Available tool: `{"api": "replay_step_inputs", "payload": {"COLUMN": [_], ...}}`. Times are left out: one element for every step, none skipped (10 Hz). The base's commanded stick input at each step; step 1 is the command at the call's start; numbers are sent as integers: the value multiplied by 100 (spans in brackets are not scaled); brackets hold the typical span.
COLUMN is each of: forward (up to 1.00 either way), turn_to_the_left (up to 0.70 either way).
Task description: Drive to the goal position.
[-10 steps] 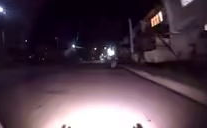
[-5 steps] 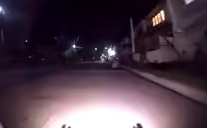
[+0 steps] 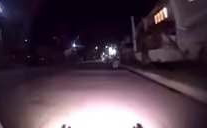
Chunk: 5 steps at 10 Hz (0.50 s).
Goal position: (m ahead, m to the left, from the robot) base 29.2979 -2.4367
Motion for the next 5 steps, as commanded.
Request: {"api": "replay_step_inputs", "payload": {"forward": [60, 60, 60, 60, 60], "turn_to_the_left": [-15, -15, -15, -1, 0]}}
